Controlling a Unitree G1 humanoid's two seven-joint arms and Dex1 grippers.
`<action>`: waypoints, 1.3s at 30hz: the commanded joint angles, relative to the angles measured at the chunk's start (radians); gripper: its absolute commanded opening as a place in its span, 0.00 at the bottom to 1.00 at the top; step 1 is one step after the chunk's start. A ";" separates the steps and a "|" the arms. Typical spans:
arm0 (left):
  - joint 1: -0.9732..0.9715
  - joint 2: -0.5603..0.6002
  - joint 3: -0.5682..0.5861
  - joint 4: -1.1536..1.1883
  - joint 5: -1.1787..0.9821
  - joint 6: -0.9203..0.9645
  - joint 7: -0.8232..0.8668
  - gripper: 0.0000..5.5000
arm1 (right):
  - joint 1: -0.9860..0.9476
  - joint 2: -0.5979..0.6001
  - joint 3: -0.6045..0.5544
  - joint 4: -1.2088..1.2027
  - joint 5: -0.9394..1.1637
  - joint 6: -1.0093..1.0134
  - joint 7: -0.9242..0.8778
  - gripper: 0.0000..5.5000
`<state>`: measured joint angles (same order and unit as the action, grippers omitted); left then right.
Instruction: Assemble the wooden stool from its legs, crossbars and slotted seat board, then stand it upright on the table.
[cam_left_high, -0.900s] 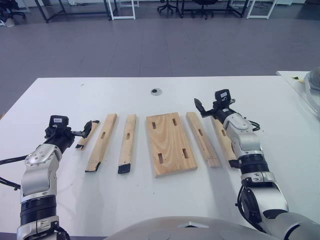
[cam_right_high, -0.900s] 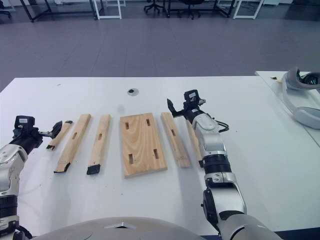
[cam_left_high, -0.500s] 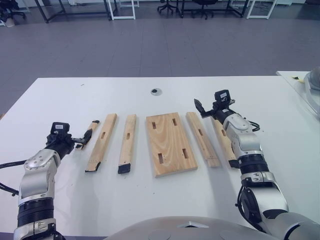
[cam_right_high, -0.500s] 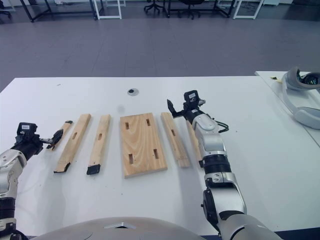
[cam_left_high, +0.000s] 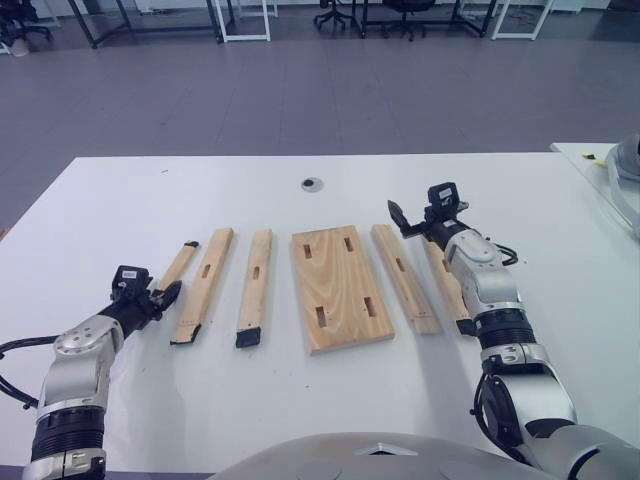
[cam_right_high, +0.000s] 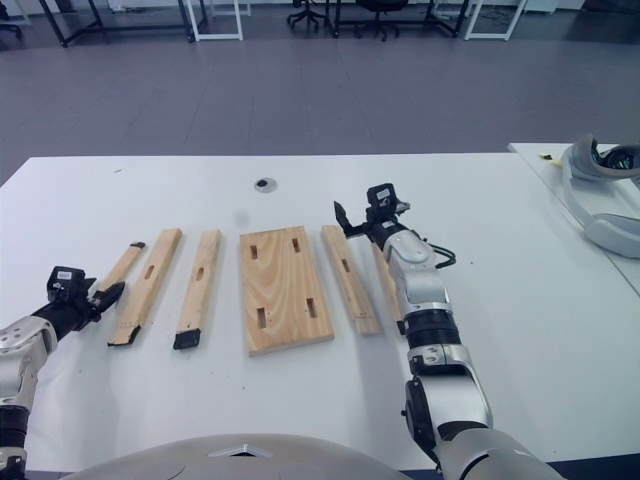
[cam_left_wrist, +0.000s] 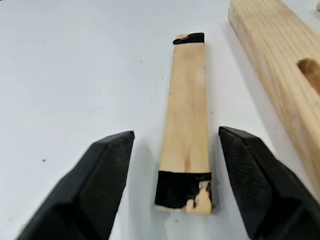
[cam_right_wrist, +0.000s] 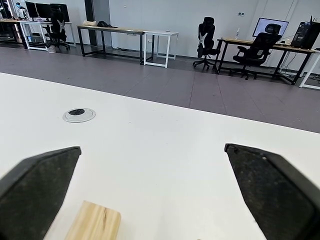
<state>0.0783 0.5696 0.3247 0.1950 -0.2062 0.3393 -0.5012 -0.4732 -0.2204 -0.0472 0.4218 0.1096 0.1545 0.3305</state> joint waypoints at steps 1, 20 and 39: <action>0.066 0.013 -0.014 0.039 0.024 0.040 0.001 0.45 | -0.023 0.009 0.004 0.014 -0.008 -0.007 -0.010 0.98; -0.305 -0.100 -0.180 -0.535 -0.095 0.039 0.088 0.24 | -0.116 0.192 -0.181 -0.267 0.636 0.431 0.118 0.98; -0.335 -0.218 -0.396 -0.694 -0.098 0.101 0.081 0.24 | -0.197 0.282 -0.259 -0.358 1.004 0.600 -0.087 0.72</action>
<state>-0.2606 0.3455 -0.0674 -0.4842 -0.3091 0.4321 -0.4140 -0.6346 0.0590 -0.3032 0.0627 1.1000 0.7586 0.2521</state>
